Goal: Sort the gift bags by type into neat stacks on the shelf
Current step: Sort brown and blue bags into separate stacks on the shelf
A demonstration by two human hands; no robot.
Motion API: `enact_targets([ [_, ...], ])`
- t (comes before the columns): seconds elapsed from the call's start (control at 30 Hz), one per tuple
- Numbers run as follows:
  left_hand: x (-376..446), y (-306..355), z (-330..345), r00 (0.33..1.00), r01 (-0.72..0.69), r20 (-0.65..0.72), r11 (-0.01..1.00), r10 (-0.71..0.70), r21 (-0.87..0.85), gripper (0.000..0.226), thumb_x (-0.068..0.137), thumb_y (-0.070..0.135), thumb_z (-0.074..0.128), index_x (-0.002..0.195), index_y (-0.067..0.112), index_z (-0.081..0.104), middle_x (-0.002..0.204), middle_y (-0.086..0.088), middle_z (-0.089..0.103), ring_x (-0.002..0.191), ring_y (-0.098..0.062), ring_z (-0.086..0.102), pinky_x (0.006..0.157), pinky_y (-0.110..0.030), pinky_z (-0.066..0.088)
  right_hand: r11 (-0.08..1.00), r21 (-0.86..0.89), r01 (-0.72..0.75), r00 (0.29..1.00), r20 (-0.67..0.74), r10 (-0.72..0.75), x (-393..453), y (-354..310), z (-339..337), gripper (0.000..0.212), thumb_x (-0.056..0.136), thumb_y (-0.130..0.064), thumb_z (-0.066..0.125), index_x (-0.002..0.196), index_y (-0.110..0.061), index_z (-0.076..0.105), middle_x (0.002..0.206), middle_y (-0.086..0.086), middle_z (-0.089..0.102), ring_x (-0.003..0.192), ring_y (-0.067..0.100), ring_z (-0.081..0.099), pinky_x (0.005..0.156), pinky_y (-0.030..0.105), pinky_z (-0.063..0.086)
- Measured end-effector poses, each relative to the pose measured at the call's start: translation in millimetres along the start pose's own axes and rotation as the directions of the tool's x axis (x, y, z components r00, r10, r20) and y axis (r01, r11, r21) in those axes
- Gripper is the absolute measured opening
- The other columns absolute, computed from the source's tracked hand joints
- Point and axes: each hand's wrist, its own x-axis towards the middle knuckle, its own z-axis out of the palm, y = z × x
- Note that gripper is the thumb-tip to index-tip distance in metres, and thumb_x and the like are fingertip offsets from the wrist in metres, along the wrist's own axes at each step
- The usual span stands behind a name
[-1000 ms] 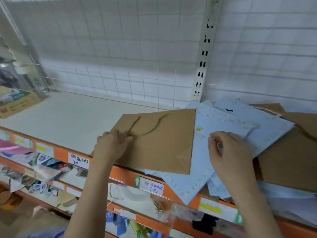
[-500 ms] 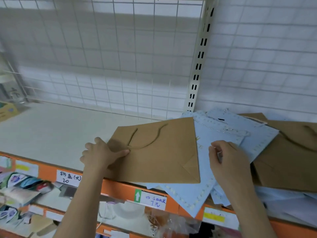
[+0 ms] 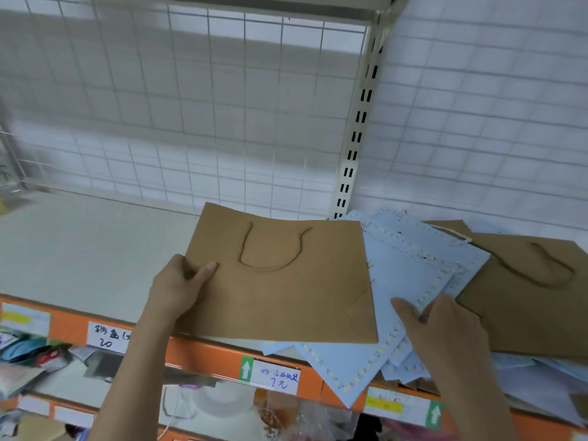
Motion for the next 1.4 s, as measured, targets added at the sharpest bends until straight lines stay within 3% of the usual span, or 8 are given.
enact_targets([
  [0.23, -22, 6, -3, 0.984, -0.137, -0.130, 0.979, 0.118, -0.150, 0.043, 0.088, 0.030, 0.059, 0.065, 0.008, 0.030, 0.060, -0.007, 0.036, 0.055, -0.021, 0.036, 0.052, -0.031, 0.028, 0.999, -0.018, -0.046, 0.983, 0.178, 0.049, -4, 4, 1, 0.055, 0.081, -0.064, 0.046, 0.067, -0.012, 0.043, 0.061, 0.002, 0.048, 0.056, 0.015, 0.049, 0.047, 0.027, 0.035],
  [0.5, -37, 14, 20, 0.996, -0.055, -0.088, 0.945, 0.027, -0.322, 0.039, 0.090, 0.030, 0.056, 0.065, 0.005, 0.040, 0.064, -0.009, 0.044, 0.060, -0.023, 0.041, 0.054, -0.032, 0.030, 0.978, 0.208, -0.005, 0.985, 0.168, -0.031, 6, 6, -12, 0.051, 0.092, -0.032, 0.052, 0.050, -0.017, 0.030, 0.046, -0.002, 0.028, 0.042, 0.013, 0.030, 0.045, 0.024, 0.021],
  [0.67, -42, 9, 37, 0.996, -0.039, -0.083, 0.965, 0.019, -0.257, 0.040, 0.089, 0.030, 0.056, 0.066, 0.002, 0.040, 0.063, -0.012, 0.045, 0.059, -0.025, 0.041, 0.053, -0.032, 0.030, 0.964, 0.264, -0.026, 0.973, 0.227, -0.036, 14, 17, -17, 0.051, 0.092, -0.029, 0.052, 0.048, -0.013, 0.031, 0.038, -0.005, 0.028, 0.040, 0.015, 0.029, 0.042, 0.021, 0.022],
  [0.9, -44, 9, 40, 0.996, -0.077, -0.061, 0.986, 0.068, -0.148, 0.044, 0.089, 0.031, 0.057, 0.065, 0.000, 0.038, 0.062, -0.014, 0.044, 0.060, -0.031, 0.042, 0.054, -0.032, 0.031, 0.956, 0.277, -0.097, 0.945, 0.326, 0.002, 29, 16, -23, 0.041, 0.095, -0.029, 0.044, 0.062, -0.004, 0.050, 0.055, 0.013, 0.050, 0.046, 0.019, 0.045, 0.049, 0.024, 0.034],
  [1.03, -46, 12, 38, 0.996, -0.075, -0.053, 0.988, 0.068, -0.134, 0.048, 0.089, 0.033, 0.057, 0.070, -0.008, 0.040, 0.064, -0.018, 0.046, 0.062, -0.033, 0.043, 0.054, -0.034, 0.031, 0.963, 0.269, -0.020, 0.986, 0.164, -0.026, 27, 19, -28, 0.039, 0.093, -0.023, 0.046, 0.068, 0.007, 0.054, 0.064, 0.022, 0.057, 0.056, 0.028, 0.049, 0.055, 0.030, 0.036],
  [1.13, -54, 24, 39, 0.996, -0.084, -0.033, 0.981, 0.079, -0.175, 0.045, 0.089, 0.033, 0.056, 0.074, -0.009, 0.048, 0.069, -0.022, 0.052, 0.061, -0.030, 0.044, 0.054, -0.033, 0.032, 0.961, 0.278, 0.016, 1.000, -0.018, -0.012, 24, 32, -43, 0.033, 0.096, -0.015, 0.039, 0.064, -0.005, 0.037, 0.057, 0.010, 0.041, 0.053, 0.020, 0.038, 0.050, 0.030, 0.026],
  [1.27, -75, 54, 48, 0.996, -0.081, 0.006, 0.958, 0.086, -0.275, 0.038, 0.089, 0.035, 0.056, 0.077, -0.001, 0.053, 0.073, -0.015, 0.055, 0.060, -0.021, 0.045, 0.055, -0.032, 0.034, 0.844, 0.519, -0.138, 0.990, 0.096, 0.103, 27, 67, -58, 0.015, 0.094, -0.005, 0.032, 0.092, -0.001, 0.046, 0.068, 0.008, 0.039, 0.060, 0.020, 0.036, 0.055, 0.030, 0.032],
  [1.4, -107, 85, 67, 0.995, -0.084, 0.021, 0.935, 0.097, -0.344, 0.032, 0.089, 0.036, 0.055, 0.080, 0.006, 0.056, 0.076, -0.005, 0.059, 0.065, -0.014, 0.050, 0.058, -0.029, 0.037, 0.584, 0.753, -0.302, 0.945, 0.318, 0.079, 18, 104, -73, 0.020, 0.094, -0.007, 0.040, 0.114, -0.008, 0.045, 0.095, 0.013, 0.058, 0.087, 0.029, 0.060, 0.069, 0.043, 0.053],
])
